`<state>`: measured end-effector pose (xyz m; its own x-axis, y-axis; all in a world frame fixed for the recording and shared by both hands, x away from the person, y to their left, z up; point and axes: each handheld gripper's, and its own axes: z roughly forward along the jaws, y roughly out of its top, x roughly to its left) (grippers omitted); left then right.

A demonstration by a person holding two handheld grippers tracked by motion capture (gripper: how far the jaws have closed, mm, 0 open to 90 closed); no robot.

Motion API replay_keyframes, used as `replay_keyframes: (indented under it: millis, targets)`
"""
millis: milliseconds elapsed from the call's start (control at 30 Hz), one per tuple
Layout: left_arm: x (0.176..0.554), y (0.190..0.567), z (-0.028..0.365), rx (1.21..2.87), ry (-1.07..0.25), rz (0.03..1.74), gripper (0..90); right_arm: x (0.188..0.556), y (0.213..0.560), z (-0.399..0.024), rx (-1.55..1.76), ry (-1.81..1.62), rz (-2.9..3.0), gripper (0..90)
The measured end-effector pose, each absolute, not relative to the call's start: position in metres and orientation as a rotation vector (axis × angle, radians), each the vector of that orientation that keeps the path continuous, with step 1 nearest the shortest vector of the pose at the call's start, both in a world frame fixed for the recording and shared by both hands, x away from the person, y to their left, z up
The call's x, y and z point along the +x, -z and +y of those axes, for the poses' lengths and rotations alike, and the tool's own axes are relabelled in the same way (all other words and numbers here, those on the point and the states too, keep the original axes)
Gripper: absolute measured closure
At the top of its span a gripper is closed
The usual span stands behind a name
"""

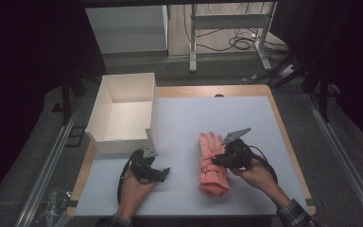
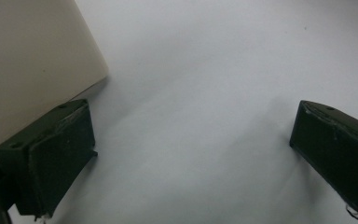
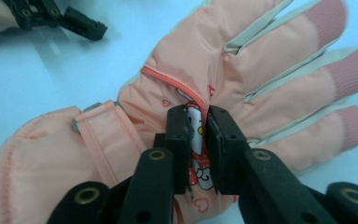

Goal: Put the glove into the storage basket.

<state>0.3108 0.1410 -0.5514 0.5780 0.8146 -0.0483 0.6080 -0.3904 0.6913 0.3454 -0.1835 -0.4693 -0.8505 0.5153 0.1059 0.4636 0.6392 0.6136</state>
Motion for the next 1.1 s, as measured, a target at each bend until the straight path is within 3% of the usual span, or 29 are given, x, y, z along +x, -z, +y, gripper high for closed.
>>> replay_keyframes:
  millis: [133,367,567,733,800,1033,1100]
  targets:
    - [0.311,0.551,0.141,2.133,-0.394,1.128,0.0,0.343,0.472,-0.187,0.818,-1.029,2.751,71.8]
    - [0.311,0.551,0.141,2.133,-0.393,1.128,0.0,0.341,0.455,-0.198,0.806,-1.128,2.682,54.7]
    - [0.311,0.551,0.141,2.134,-0.395,1.127,0.0,0.341,0.443,-0.220,0.834,-1.186,2.583,52.1]
    - [0.311,0.551,0.141,2.135,-0.394,1.127,0.0,0.337,0.453,-0.237,0.851,-1.133,2.545,52.2]
    - [0.311,0.551,0.141,2.137,-0.394,1.126,0.0,0.335,0.456,-0.240,0.856,-1.128,2.538,52.7]
    - [0.311,0.551,0.141,2.138,-0.394,1.126,0.0,0.320,0.480,-0.257,0.903,-1.154,2.550,69.4]
    - [0.311,0.551,0.141,2.138,-0.394,1.126,0.0,0.311,0.492,-0.260,0.913,-1.160,2.583,79.2]
